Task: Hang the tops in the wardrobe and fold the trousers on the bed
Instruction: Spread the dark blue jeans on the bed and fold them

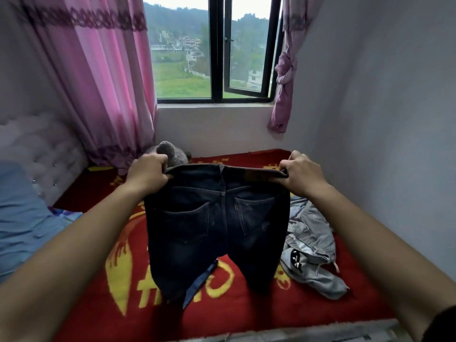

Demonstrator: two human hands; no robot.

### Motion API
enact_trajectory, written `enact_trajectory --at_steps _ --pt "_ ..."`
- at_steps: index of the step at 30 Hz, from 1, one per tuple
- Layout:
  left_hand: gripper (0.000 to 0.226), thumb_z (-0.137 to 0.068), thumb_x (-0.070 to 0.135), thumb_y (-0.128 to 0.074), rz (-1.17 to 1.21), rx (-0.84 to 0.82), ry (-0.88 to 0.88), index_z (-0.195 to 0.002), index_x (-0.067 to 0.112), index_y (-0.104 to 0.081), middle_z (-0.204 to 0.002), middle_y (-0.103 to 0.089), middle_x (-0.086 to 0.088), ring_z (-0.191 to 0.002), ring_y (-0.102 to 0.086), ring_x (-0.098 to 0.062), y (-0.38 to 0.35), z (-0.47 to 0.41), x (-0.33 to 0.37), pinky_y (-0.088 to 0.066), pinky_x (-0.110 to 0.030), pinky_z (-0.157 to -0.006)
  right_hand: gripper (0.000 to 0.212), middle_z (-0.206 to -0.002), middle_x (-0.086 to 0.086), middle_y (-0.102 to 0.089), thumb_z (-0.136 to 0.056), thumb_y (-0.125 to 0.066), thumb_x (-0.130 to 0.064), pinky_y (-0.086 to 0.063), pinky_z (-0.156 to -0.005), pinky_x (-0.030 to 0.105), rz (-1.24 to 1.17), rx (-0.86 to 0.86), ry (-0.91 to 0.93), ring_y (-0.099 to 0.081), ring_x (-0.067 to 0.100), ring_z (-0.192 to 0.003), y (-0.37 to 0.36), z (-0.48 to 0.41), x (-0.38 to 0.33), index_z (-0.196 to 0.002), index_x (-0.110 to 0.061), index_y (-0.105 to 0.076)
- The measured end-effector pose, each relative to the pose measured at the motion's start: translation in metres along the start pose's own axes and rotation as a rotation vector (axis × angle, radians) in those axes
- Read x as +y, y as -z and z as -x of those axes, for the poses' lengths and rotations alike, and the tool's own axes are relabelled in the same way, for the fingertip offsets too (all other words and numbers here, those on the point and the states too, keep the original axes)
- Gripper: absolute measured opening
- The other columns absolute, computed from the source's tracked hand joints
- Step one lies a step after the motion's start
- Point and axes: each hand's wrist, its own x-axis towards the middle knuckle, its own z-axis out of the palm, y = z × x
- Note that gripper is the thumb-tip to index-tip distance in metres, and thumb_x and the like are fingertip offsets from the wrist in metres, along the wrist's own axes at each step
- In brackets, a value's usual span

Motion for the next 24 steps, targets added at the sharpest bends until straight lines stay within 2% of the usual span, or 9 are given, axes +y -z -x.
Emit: enact_trajectory --at_steps 2,4,7,10,13,15,18,21,24 --pt "0.042 -0.069 0.023 -0.084 0.097 -0.14 0.016 -0.063 0.02 -0.042 -0.074 -0.056 -0.002 -0.084 -0.06 -0.032 -0.003 0.002 0.002 -0.037 -0.033 -0.063 0.041 -0.118 0.001 -0.05 -0.082 -0.069 -0.057 -0.049 -0.084 0.038 0.067 -0.024 0.076 -0.051 0.024 -0.113 0.005 -0.001 -0.002 -0.101 -0.021 -0.068" --pt "0.042 -0.067 0.019 -0.085 0.111 -0.257 0.005 -0.07 0.021 -0.043 -0.074 -0.055 0.002 -0.077 -0.057 -0.026 -0.005 0.007 0.003 -0.034 -0.03 -0.057 0.03 -0.115 0.001 -0.054 -0.084 -0.069 -0.046 -0.049 -0.079 0.035 0.078 -0.13 0.167 -0.056 0.025 -0.108 0.007 0.001 -0.009 -0.093 -0.018 -0.064" --pt "0.037 -0.074 0.014 -0.075 0.052 -0.515 -0.056 -0.088 0.024 -0.043 -0.091 -0.059 -0.002 -0.083 -0.057 -0.023 -0.015 0.021 0.005 -0.042 -0.032 -0.063 0.018 -0.097 0.006 -0.057 -0.086 -0.065 -0.027 -0.045 -0.074 0.034 0.008 -0.346 0.243 -0.058 0.03 -0.098 -0.005 0.011 -0.021 -0.088 -0.018 -0.05" --pt "0.04 -0.081 0.006 -0.061 0.045 -0.711 -0.145 -0.115 0.024 -0.048 -0.111 -0.061 -0.006 -0.098 -0.059 -0.024 -0.034 0.037 0.005 -0.05 -0.035 -0.079 0.03 -0.102 0.005 -0.058 -0.086 -0.064 -0.016 -0.041 -0.07 0.032 -0.135 -0.55 0.173 -0.057 0.027 -0.095 -0.016 0.023 -0.024 -0.108 -0.024 -0.045" --pt "0.059 -0.083 -0.003 -0.051 0.039 -0.72 -0.25 -0.133 0.03 -0.053 -0.121 -0.053 0.003 -0.113 -0.053 -0.021 -0.049 0.05 0.009 -0.045 -0.032 -0.094 0.056 -0.122 0.006 -0.059 -0.085 -0.059 -0.011 -0.047 -0.081 0.035 -0.057 -0.639 0.28 -0.059 0.029 -0.108 -0.033 0.037 -0.03 -0.135 -0.031 -0.044" --pt "0.065 -0.082 -0.005 -0.046 0.032 -0.671 -0.278 -0.131 0.036 -0.058 -0.125 -0.053 0.005 -0.117 -0.051 -0.019 -0.057 0.057 0.013 -0.045 -0.034 -0.095 0.063 -0.127 0.003 -0.055 -0.084 -0.056 -0.009 -0.043 -0.076 0.031 0.001 -0.637 0.338 -0.057 0.028 -0.114 -0.047 0.047 -0.031 -0.14 -0.037 -0.043" --pt "0.071 -0.075 -0.012 -0.042 0.086 -0.676 -0.296 -0.117 0.038 -0.07 -0.131 -0.059 0.008 -0.122 -0.053 -0.017 -0.065 0.062 0.014 -0.048 -0.04 -0.098 0.063 -0.128 -0.003 -0.054 -0.083 -0.052 -0.008 -0.038 -0.064 0.028 0.029 -0.659 0.359 -0.057 0.023 -0.114 -0.057 0.054 -0.028 -0.136 -0.043 -0.049" --pt "0.073 -0.073 -0.012 -0.039 0.025 -0.761 -0.301 -0.106 0.044 -0.073 -0.127 -0.062 0.008 -0.116 -0.057 -0.019 -0.07 0.062 0.014 -0.052 -0.039 -0.092 0.055 -0.119 -0.001 -0.067 -0.082 -0.048 -0.003 -0.051 -0.084 0.033 -0.016 -0.763 0.326 -0.062 0.023 -0.111 -0.062 0.052 -0.031 -0.125 -0.032 -0.064" --pt "0.064 -0.079 -0.002 -0.045 -0.097 -0.752 -0.266 -0.116 0.045 -0.068 -0.125 -0.062 0.007 -0.113 -0.058 -0.02 -0.082 0.067 0.018 -0.051 -0.032 -0.082 0.038 -0.113 0.007 -0.067 -0.082 -0.05 -0.004 -0.051 -0.089 0.033 0.001 -0.8 0.289 -0.062 0.026 -0.109 -0.07 0.052 -0.037 -0.114 -0.018 -0.066"
